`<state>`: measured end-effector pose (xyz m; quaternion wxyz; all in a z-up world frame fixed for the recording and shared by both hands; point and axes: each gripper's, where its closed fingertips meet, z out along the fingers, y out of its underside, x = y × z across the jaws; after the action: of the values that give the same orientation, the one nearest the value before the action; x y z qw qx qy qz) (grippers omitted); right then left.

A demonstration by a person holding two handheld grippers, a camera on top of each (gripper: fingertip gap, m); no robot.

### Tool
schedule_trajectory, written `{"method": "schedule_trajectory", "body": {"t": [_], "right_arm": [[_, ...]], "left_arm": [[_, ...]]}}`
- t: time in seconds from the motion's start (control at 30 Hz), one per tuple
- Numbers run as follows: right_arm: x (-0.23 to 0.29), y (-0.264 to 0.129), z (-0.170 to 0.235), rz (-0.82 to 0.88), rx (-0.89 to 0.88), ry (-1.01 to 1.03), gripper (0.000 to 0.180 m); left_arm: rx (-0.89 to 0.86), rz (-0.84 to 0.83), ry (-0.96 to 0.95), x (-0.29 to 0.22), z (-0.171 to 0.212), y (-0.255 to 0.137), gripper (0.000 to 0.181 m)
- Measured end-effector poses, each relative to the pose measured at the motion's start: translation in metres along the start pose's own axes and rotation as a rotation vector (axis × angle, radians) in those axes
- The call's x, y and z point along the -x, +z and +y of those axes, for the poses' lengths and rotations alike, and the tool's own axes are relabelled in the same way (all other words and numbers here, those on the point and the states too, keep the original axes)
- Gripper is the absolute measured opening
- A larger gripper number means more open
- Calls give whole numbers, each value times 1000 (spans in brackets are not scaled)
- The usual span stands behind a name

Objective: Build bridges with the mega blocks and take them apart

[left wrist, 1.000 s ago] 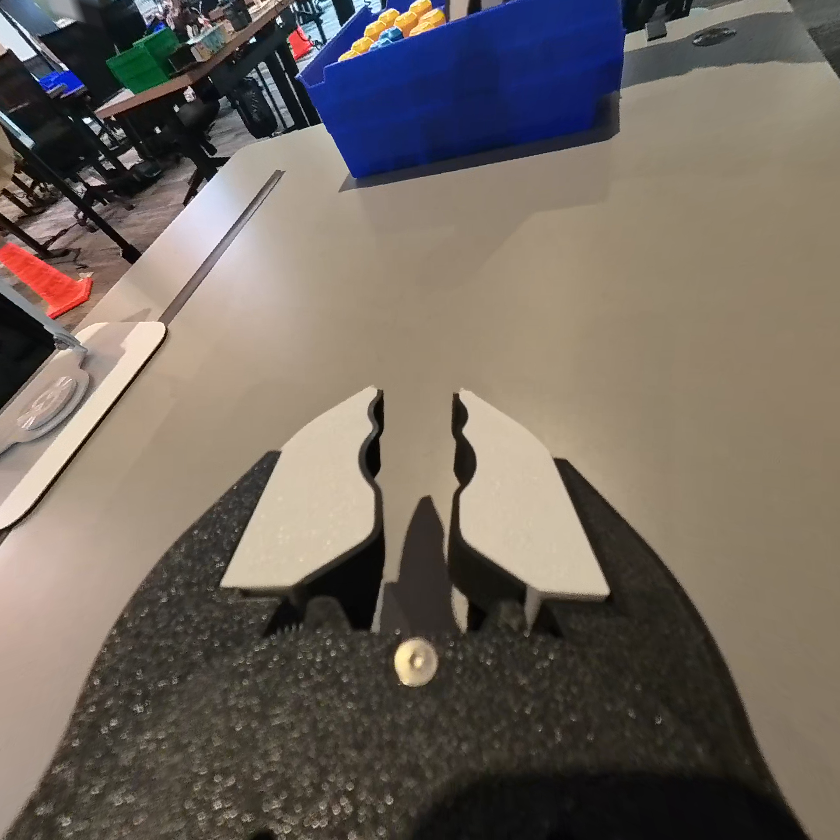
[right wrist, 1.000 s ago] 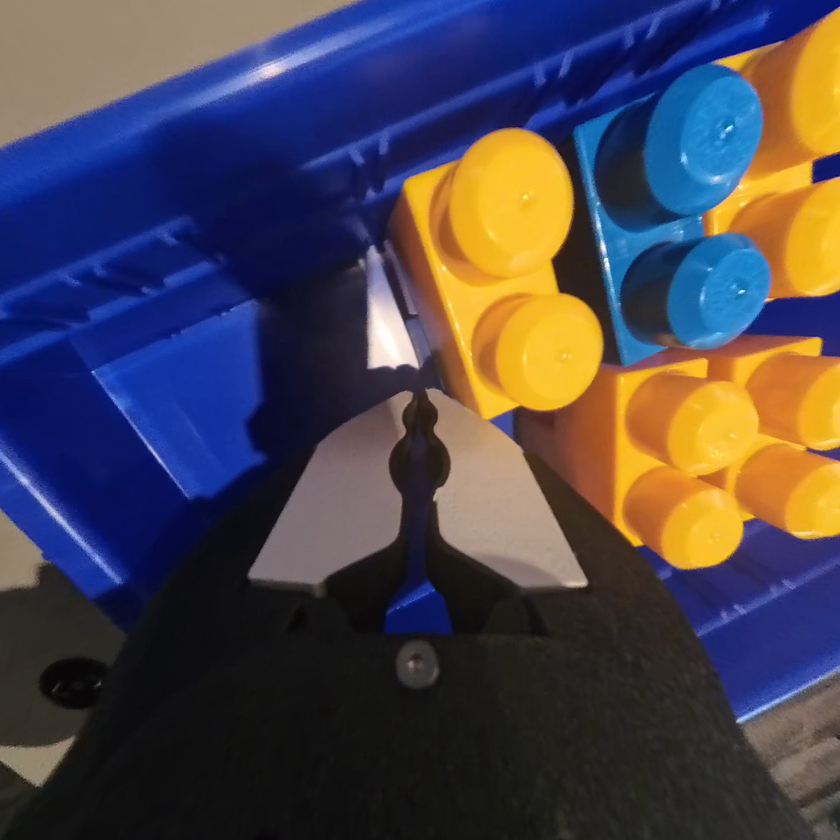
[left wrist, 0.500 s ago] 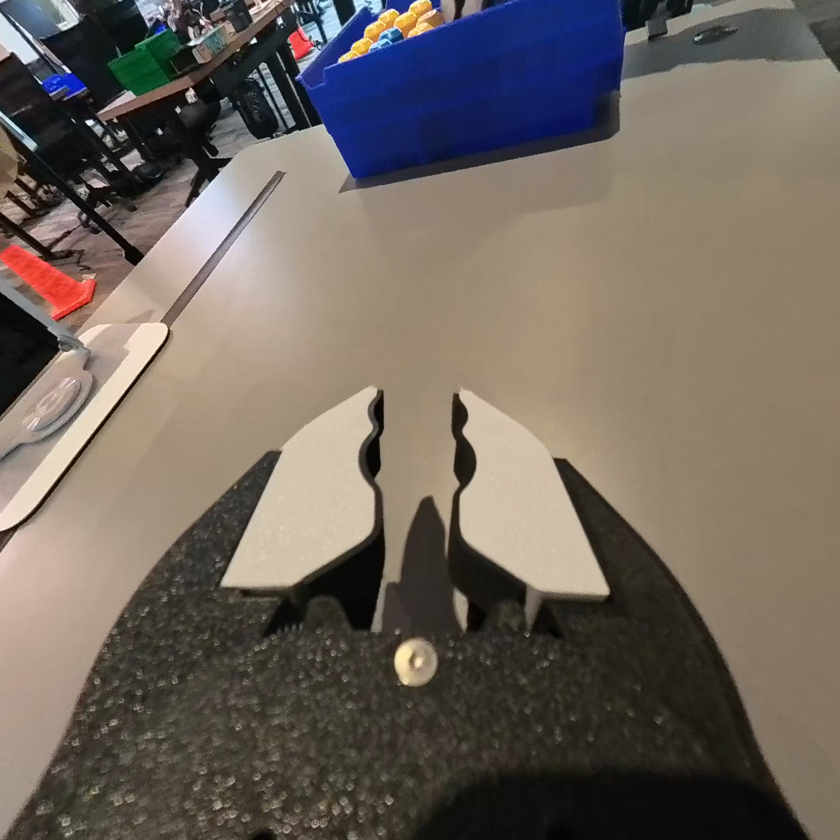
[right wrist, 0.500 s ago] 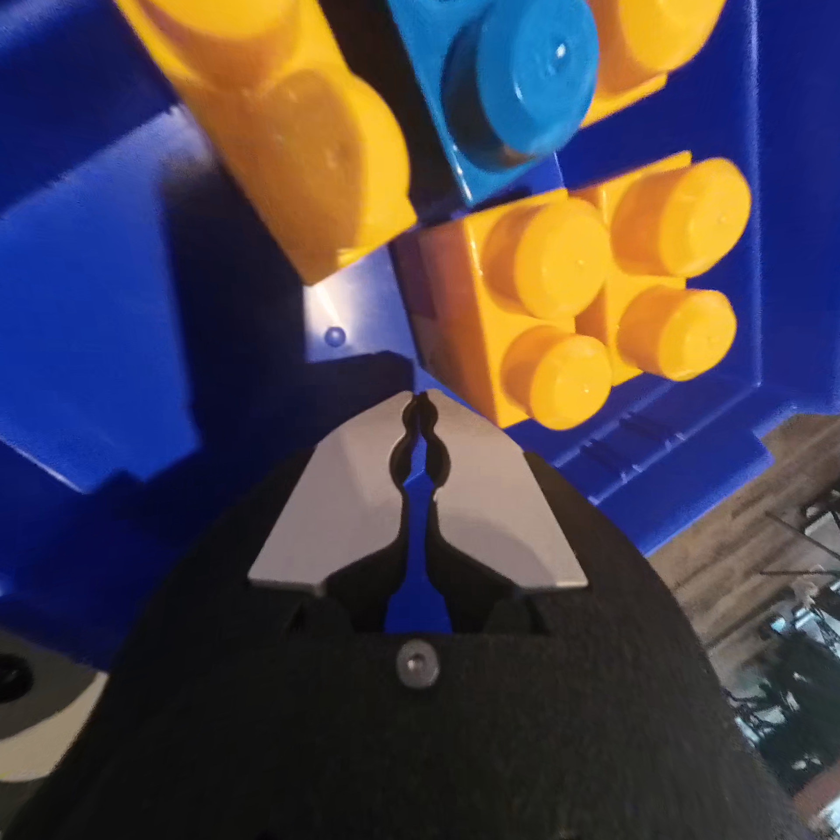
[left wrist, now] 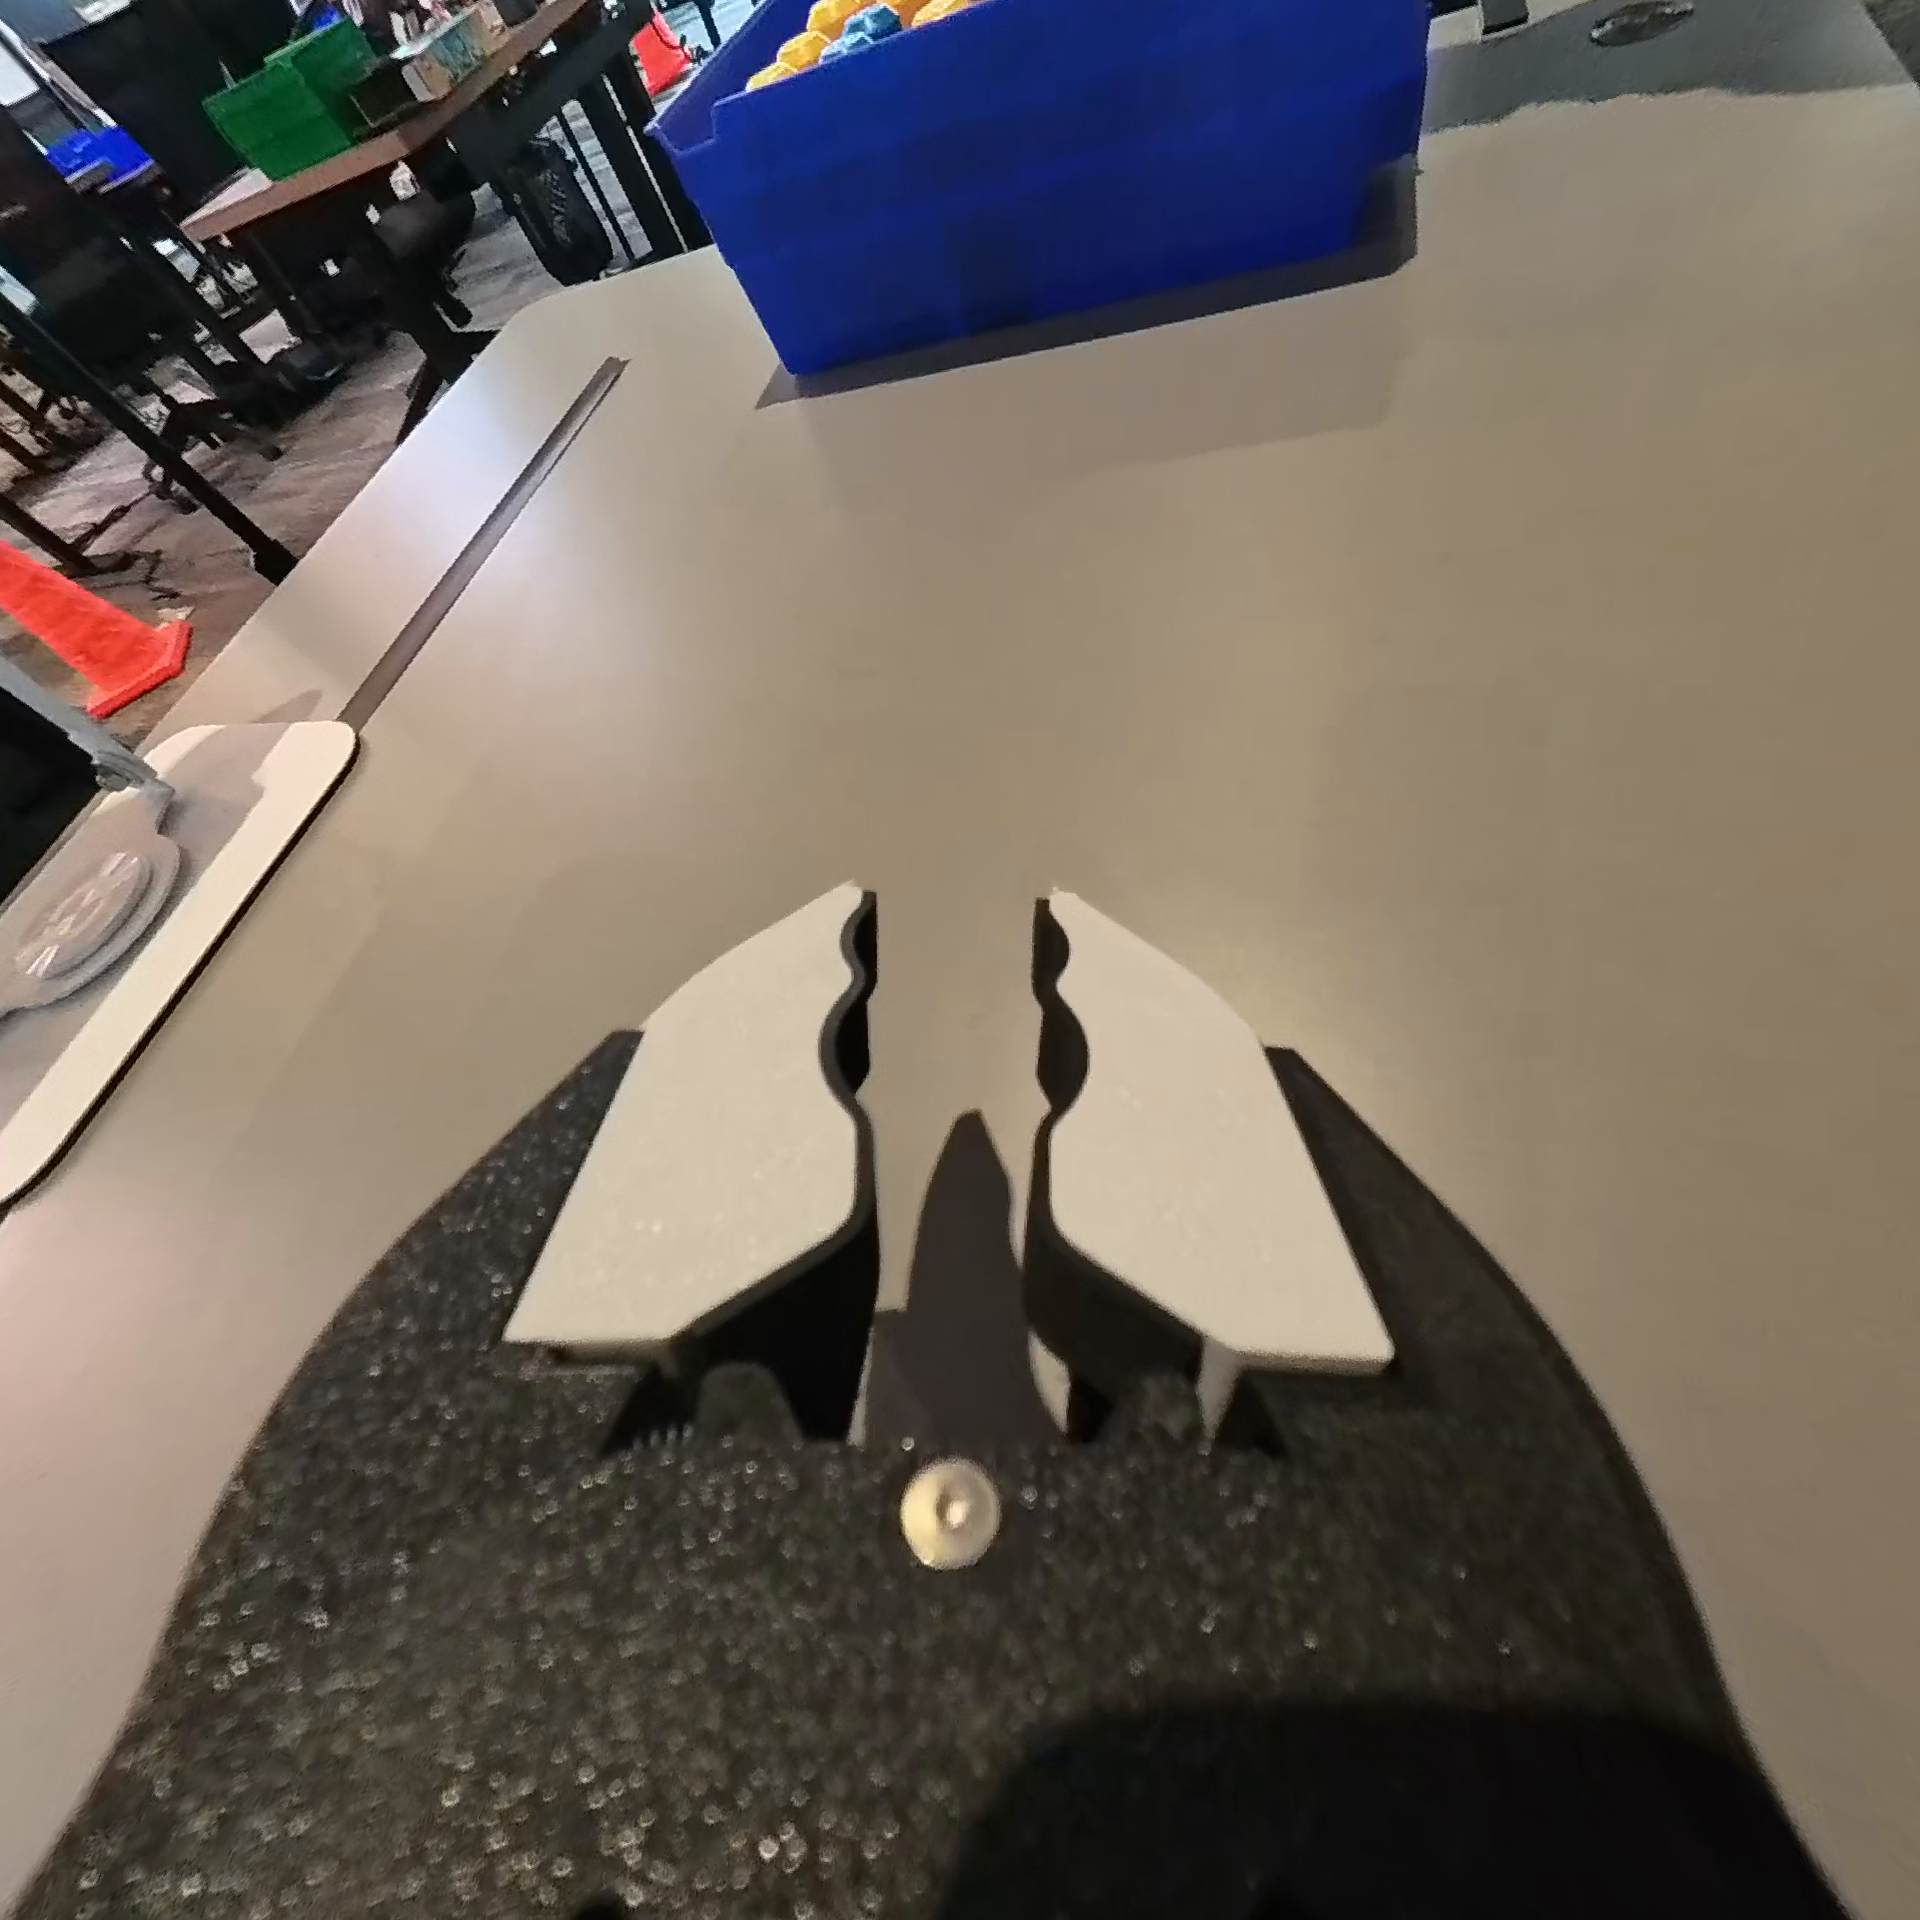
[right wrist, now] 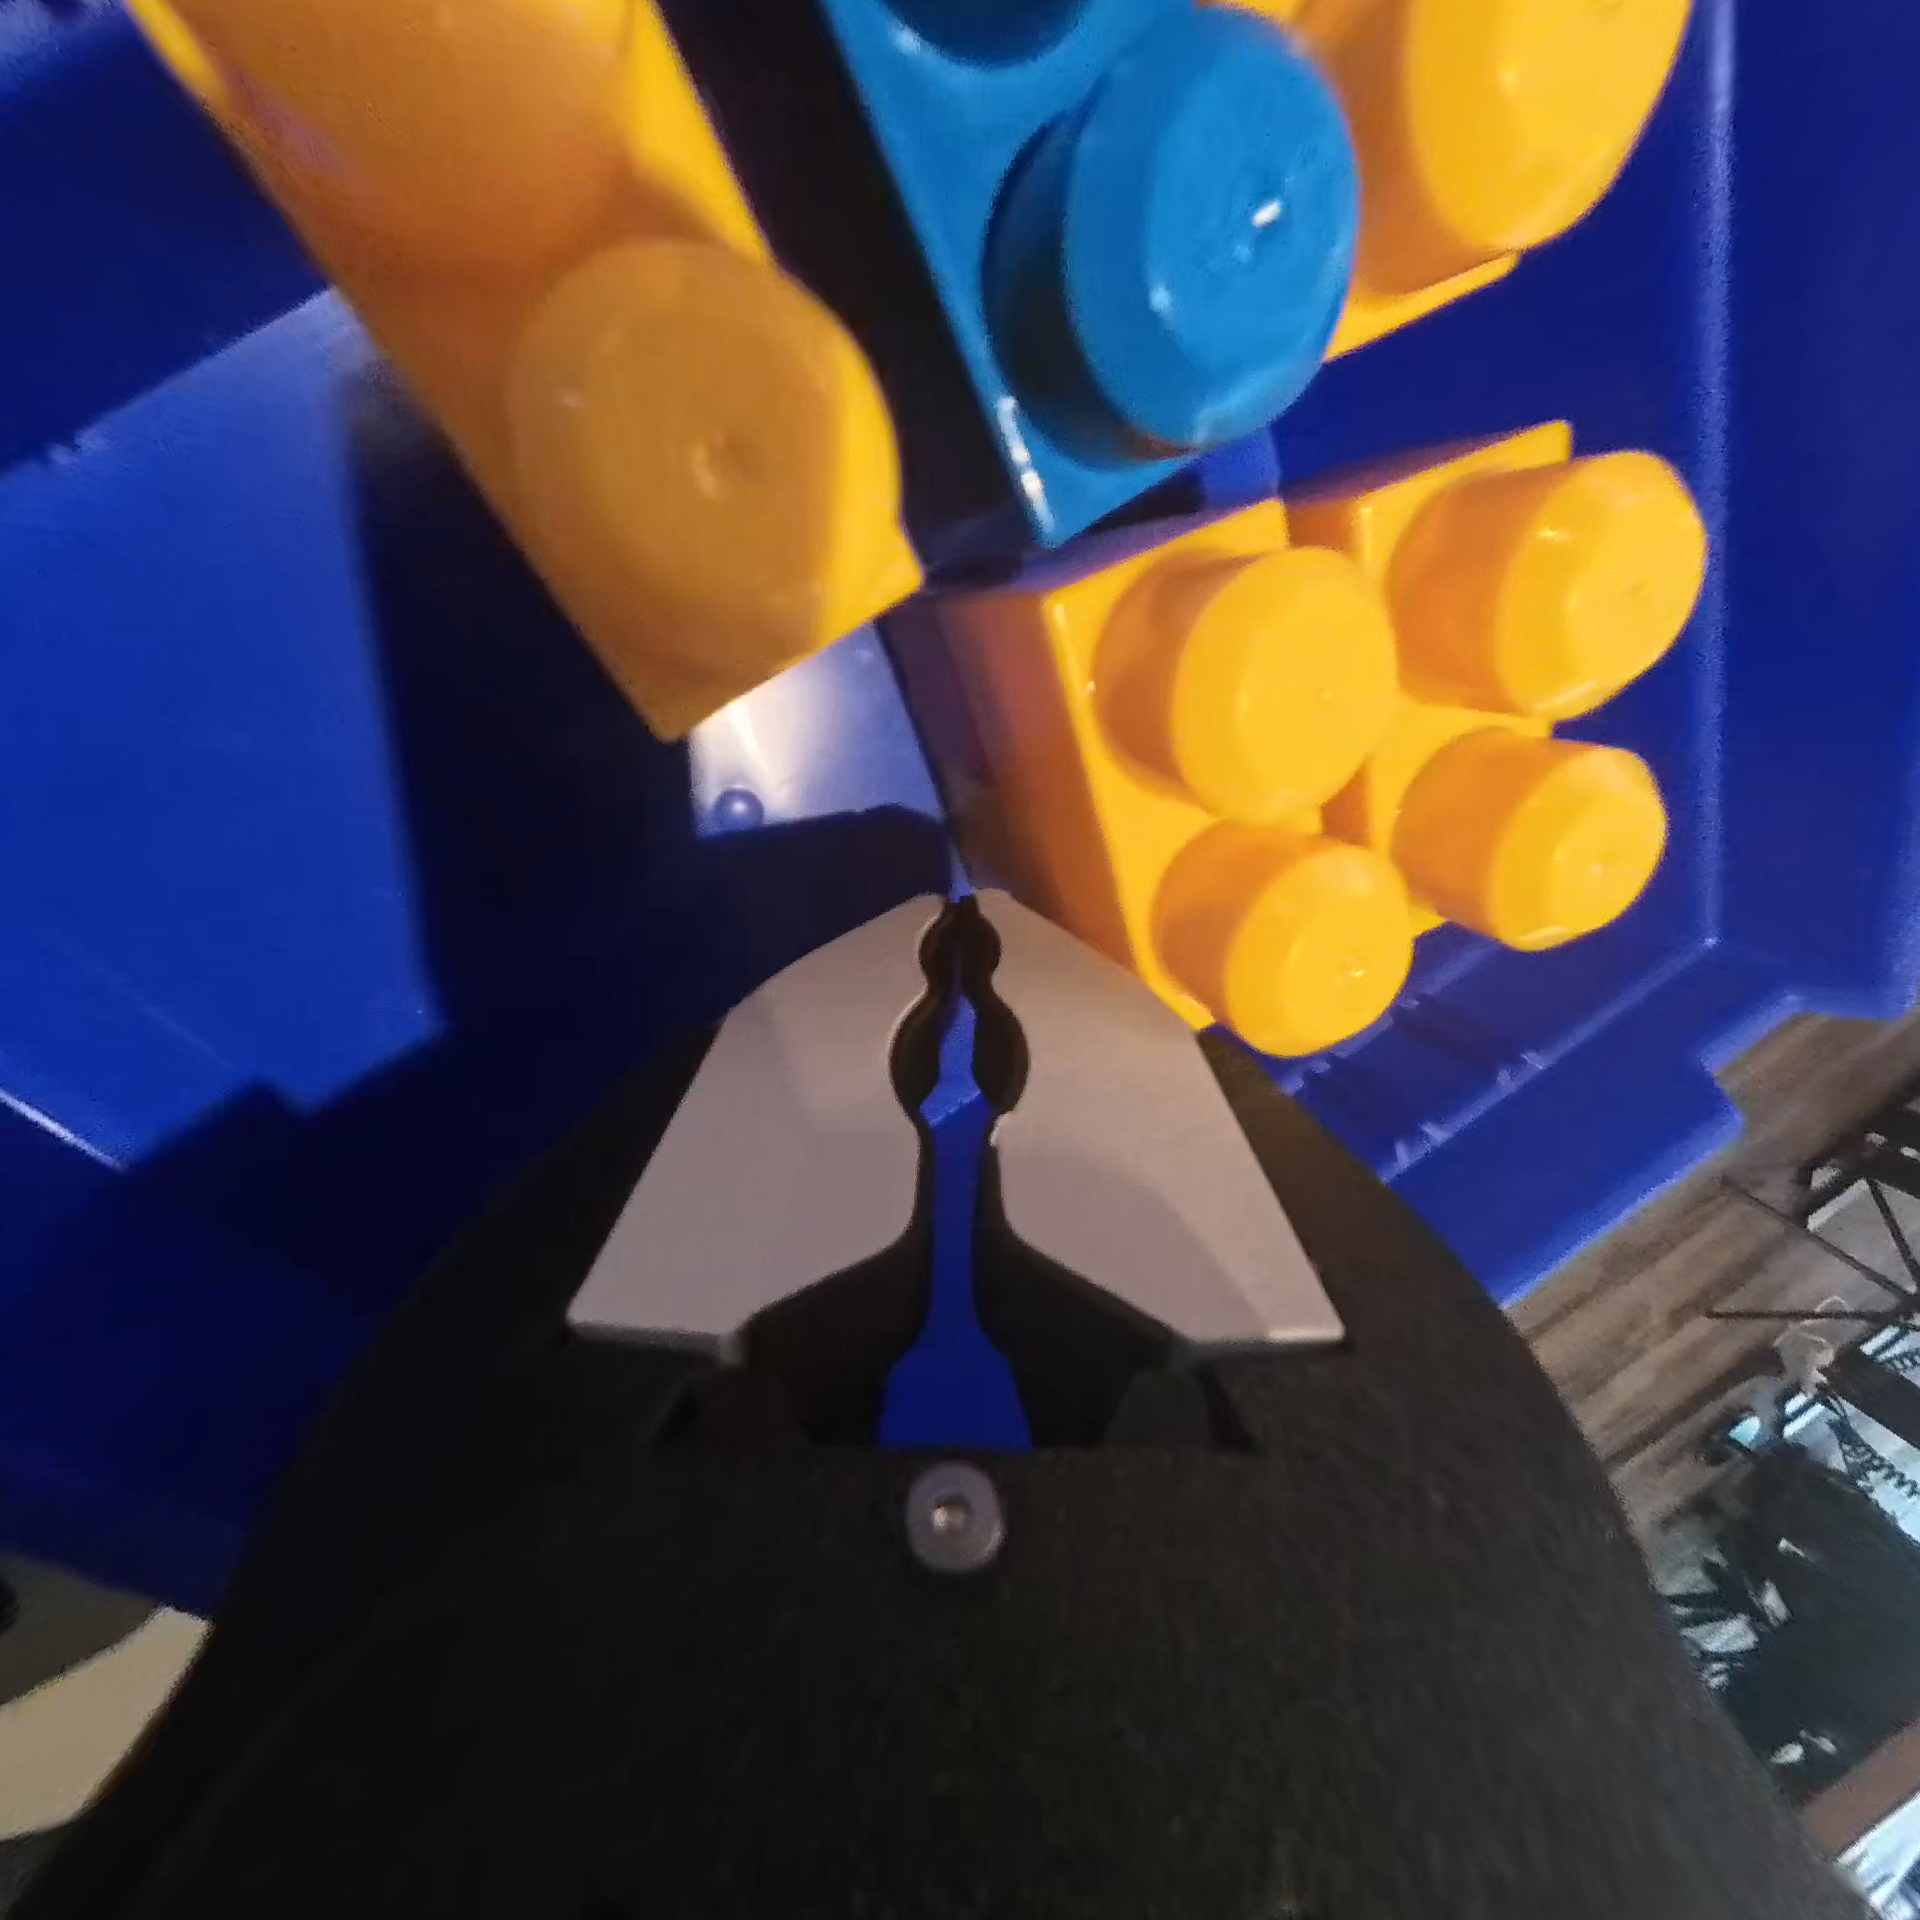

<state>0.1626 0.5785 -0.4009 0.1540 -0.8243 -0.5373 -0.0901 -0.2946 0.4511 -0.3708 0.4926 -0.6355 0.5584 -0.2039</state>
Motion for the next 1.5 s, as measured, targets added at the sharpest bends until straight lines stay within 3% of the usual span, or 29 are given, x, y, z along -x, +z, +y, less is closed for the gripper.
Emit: {"method": "schedule_trajectory", "body": {"t": [0.03, 0.4, 0.57, 0.67, 0.8, 0.93, 1.07, 1.23, 1.37, 1.5], "right_arm": [[-3, 0, 0, 13, 11, 9, 0], [-1, -10, 24, 5, 144, 25, 0], [5, -78, 9, 121, -19, 119, 0], [16, -132, -24, 198, -218, 206, 14], [50, -189, -91, 214, -526, 251, 39], [101, -212, -162, 101, -815, 264, 64], [159, -207, -226, -142, -1058, 234, 77], [204, -159, -275, -359, -1109, 199, 91], [223, -130, -304, -499, -1139, 246, 90], [239, -108, -319, -544, -1113, 243, 81]], "left_arm": [[2, -1, 2, 0, 0, 0, 28], [-10, -10, -9, 2, -2, -3, 28], [-89, -85, -89, 23, -16, -21, 32], [-129, -169, -119, 42, -30, -47, 38], [-158, -276, -135, 64, -49, -109, 45], [-95, -469, -161, 90, -45, -208, 50], [93, -701, -239, 115, 5, -331, 55], [287, -824, -475, 112, 92, -454, 57], [317, -787, -704, 102, 139, -497, 58], [402, -675, -793, 100, 162, -500, 58]]}}
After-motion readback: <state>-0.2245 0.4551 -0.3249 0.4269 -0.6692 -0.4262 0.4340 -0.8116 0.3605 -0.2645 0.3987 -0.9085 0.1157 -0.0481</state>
